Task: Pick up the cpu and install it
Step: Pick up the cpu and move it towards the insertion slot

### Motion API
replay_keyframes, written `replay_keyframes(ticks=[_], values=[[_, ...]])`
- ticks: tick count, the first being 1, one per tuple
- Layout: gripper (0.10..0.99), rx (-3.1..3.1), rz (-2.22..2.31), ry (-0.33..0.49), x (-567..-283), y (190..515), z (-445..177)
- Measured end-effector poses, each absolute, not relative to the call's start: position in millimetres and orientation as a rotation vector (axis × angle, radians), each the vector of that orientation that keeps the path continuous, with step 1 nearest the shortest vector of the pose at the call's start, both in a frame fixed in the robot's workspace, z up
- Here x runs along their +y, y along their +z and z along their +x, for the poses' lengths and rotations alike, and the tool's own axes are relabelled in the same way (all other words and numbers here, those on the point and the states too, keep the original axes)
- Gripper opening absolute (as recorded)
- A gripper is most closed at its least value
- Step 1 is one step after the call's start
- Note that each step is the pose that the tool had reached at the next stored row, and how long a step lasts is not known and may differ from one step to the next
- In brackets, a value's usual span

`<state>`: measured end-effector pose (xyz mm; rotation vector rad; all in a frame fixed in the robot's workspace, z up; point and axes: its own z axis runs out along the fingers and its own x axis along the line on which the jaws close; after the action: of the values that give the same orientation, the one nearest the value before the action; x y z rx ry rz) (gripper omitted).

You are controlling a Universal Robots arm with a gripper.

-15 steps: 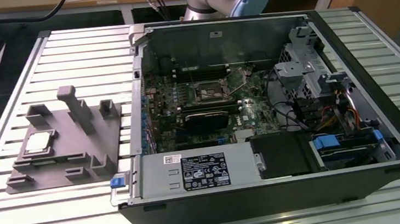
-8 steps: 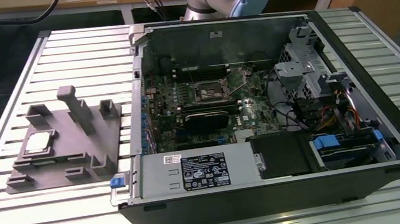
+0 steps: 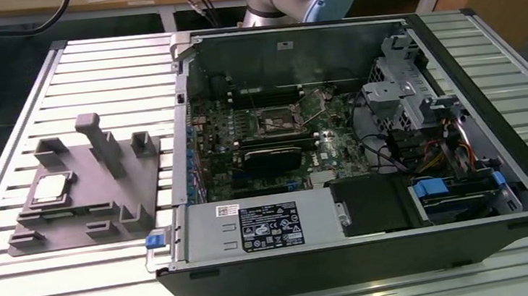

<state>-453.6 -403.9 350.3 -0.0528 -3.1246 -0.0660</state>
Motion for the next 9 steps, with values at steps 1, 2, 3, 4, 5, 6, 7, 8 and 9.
replay_keyframes(ticks=[1, 2, 3, 4, 5, 6, 7, 8, 9], values=[[0.106, -3.125, -0.053, -0.066, -404.0, 349.7, -453.6], [0.106, -3.124, -0.053, -0.065, -404.0, 349.3, -453.7], [0.106, -3.124, -0.053, -0.065, -404.0, 348.8, -453.7], [0.106, -3.124, -0.053, -0.065, -404.0, 348.4, -453.7], [0.106, -3.124, -0.053, -0.065, -403.9, 347.9, -453.7], [0.106, -3.125, -0.053, -0.065, -403.9, 347.3, -453.7], [0.106, -3.125, -0.053, -0.065, -404.0, 346.6, -453.7], [0.106, -3.125, -0.053, -0.065, -404.0, 345.7, -453.7], [0.106, -3.125, -0.053, -0.065, -403.9, 344.9, -453.7]])
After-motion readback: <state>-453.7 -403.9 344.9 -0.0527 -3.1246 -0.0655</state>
